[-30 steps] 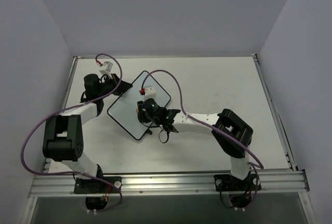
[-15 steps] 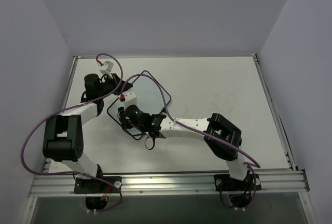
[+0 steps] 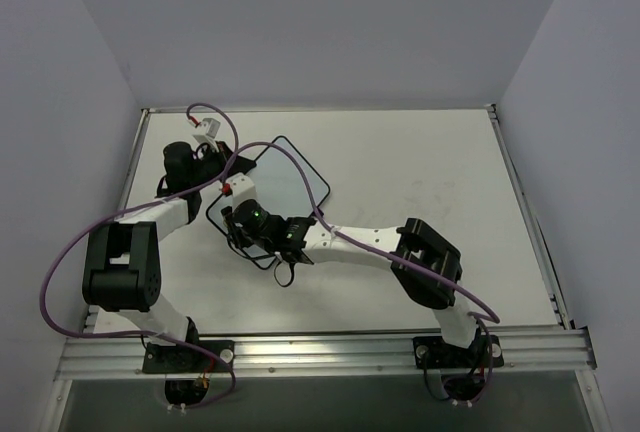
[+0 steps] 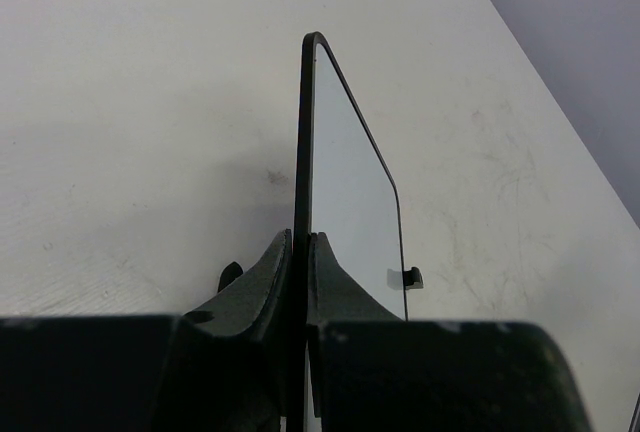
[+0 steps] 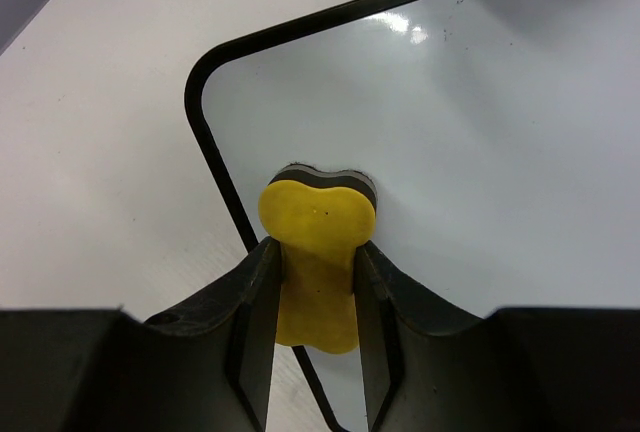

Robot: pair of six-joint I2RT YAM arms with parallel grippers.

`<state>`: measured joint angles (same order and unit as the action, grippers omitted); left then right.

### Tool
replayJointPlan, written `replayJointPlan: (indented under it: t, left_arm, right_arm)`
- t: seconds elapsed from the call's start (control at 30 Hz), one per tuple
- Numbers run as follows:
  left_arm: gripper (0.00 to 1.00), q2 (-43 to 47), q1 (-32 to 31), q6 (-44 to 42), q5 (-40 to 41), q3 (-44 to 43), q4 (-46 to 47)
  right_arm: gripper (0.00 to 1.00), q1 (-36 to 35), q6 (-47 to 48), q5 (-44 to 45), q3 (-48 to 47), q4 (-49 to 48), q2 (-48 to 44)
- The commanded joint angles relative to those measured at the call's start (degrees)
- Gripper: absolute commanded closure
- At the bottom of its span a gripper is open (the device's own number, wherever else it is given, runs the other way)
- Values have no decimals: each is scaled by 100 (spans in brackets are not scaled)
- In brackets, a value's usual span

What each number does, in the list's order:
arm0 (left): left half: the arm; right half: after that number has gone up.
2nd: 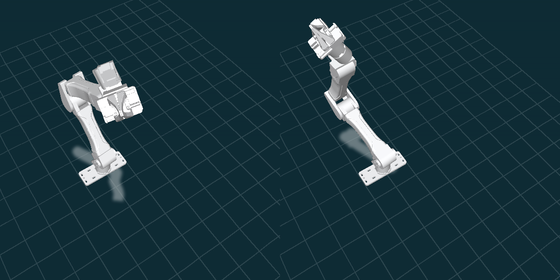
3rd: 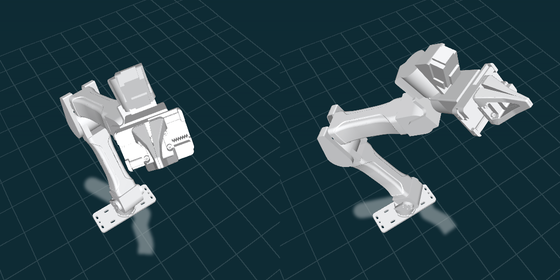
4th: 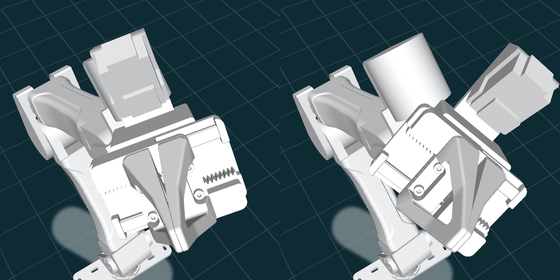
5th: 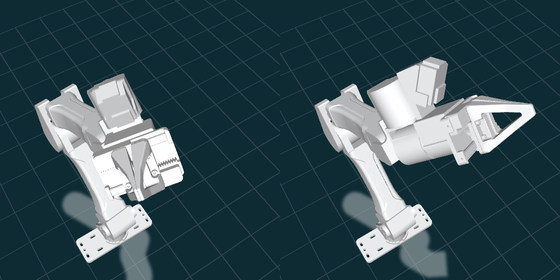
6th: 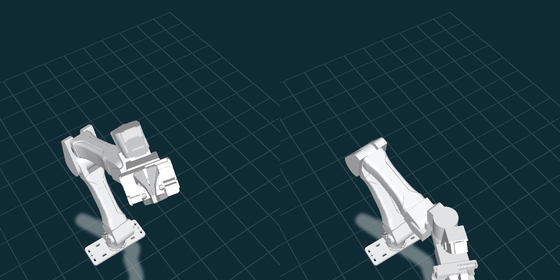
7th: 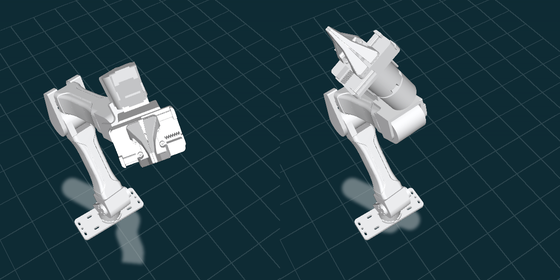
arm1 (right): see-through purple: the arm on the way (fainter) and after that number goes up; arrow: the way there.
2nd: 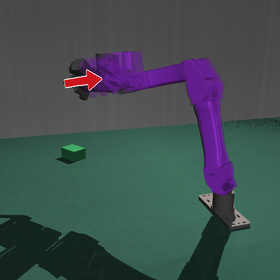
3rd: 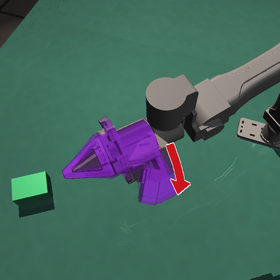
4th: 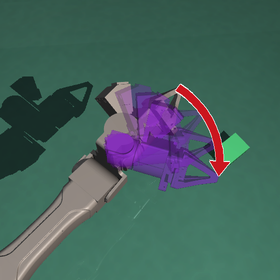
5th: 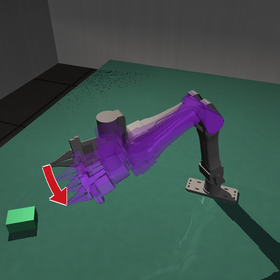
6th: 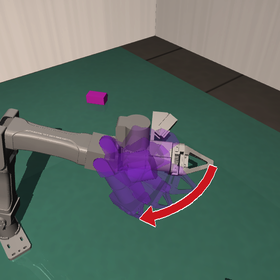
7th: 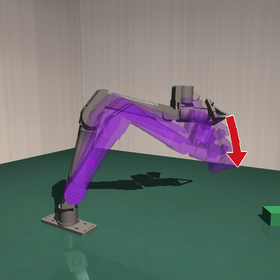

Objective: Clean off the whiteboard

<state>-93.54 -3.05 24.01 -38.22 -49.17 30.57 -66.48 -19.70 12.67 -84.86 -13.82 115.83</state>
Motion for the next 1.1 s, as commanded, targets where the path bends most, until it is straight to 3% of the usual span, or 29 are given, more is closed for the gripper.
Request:
replayJointPlan:
  t: [0.0, 0.43, 1.07]
  left_arm:
    - [98, 125, -214, -133, -28, -163, -77]
    - [98, 99, -214, -142, -28, -181, -86]
    - [98, 37, -258, -160, -2, -234, -121]
  right_arm:
    - [100, -111, 265, -141, -189, 240, 168]
    - [100, -137, 406, -186, 13, 354, 115]
    - [100, -164, 222, -45, 1234, 134, -403]
